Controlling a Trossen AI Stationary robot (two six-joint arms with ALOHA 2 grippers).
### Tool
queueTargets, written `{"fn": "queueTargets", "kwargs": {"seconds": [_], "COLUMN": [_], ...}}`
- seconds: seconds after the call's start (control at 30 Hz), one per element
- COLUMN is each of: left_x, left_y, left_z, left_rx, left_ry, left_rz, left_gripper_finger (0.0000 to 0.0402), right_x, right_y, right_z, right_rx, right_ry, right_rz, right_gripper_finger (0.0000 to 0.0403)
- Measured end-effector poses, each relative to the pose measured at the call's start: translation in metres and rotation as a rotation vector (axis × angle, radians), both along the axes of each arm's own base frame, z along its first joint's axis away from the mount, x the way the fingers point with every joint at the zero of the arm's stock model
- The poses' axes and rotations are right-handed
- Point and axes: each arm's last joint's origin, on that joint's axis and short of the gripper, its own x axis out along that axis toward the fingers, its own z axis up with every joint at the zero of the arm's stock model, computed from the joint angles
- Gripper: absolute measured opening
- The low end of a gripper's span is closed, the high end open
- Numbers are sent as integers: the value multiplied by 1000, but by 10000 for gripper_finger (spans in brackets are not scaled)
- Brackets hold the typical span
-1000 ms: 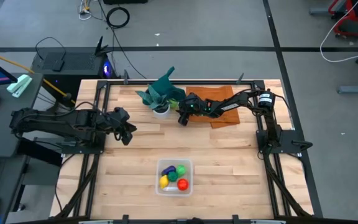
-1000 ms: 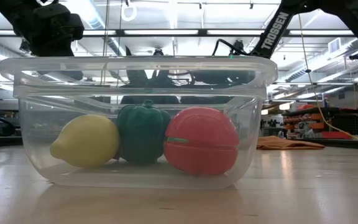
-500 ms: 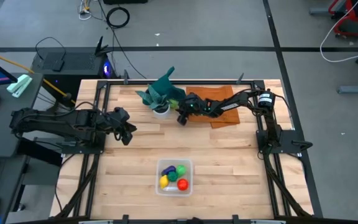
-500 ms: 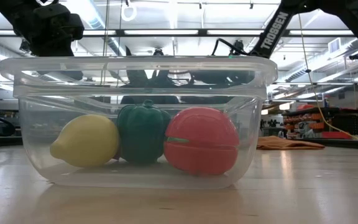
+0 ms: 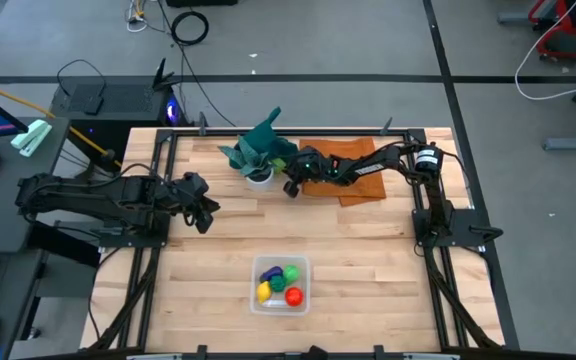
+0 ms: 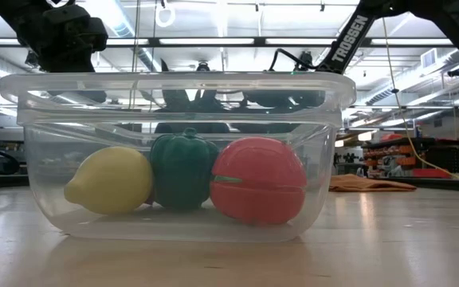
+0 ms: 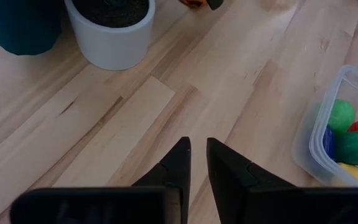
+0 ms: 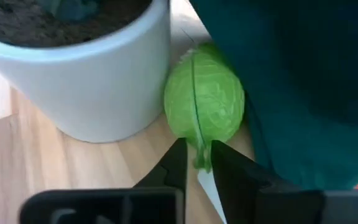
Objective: Pick and placing Produce into tupperware
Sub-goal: Put the melon into the transparent bin
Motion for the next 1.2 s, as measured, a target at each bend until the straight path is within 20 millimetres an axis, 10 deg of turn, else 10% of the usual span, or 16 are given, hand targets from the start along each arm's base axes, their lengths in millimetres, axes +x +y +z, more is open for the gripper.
{"fn": "queueTargets", "kwargs": {"seconds": [1.2], "left_x": [0], "left_y": [1], "left_z": [0], "left_rx": [33], "left_ry": [1], "left_rz": [21], "left_gripper_finger": [51], "right_x": [-7], "right_y": [40], "right_z": [24], "right_rx": [73], "right_ry": [137], "right_rz": [57], "right_gripper_finger": [0]}}
